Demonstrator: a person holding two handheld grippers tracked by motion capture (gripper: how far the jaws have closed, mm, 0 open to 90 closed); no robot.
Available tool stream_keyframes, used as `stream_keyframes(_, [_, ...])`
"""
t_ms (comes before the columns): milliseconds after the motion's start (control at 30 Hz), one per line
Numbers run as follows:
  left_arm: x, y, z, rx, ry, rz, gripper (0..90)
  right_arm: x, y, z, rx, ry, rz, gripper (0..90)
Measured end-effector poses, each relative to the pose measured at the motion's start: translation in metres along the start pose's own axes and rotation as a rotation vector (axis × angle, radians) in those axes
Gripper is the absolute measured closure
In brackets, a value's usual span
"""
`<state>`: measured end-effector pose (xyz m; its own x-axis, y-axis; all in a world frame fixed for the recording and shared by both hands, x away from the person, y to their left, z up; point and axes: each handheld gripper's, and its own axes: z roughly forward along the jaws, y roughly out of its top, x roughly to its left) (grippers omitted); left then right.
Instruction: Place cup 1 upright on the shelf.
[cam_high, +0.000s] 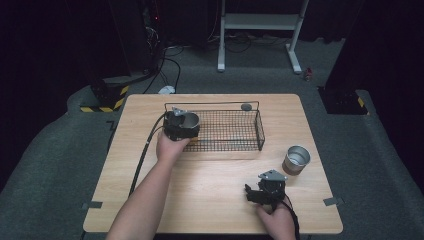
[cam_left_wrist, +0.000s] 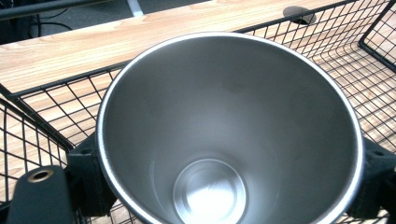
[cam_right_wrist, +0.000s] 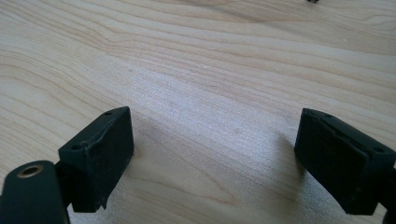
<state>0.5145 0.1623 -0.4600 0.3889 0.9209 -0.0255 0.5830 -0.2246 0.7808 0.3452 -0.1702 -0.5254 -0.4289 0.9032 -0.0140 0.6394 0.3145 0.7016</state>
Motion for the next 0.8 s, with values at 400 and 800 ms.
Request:
stream_keyframes(400, [-0.0019, -0.0013, 0.0002, 0.004, 0.004, 0.011, 13.6, 0.0, 0.0, 0.0, 0.0, 0.0, 0.0, 11.4])
stream_keyframes(800, [0.0003, 0.0006, -0.0011, 0.011, -0.009, -0.009, 3.8, 0.0, 0.0, 0.0, 0.0, 0.0, 0.0, 11.4])
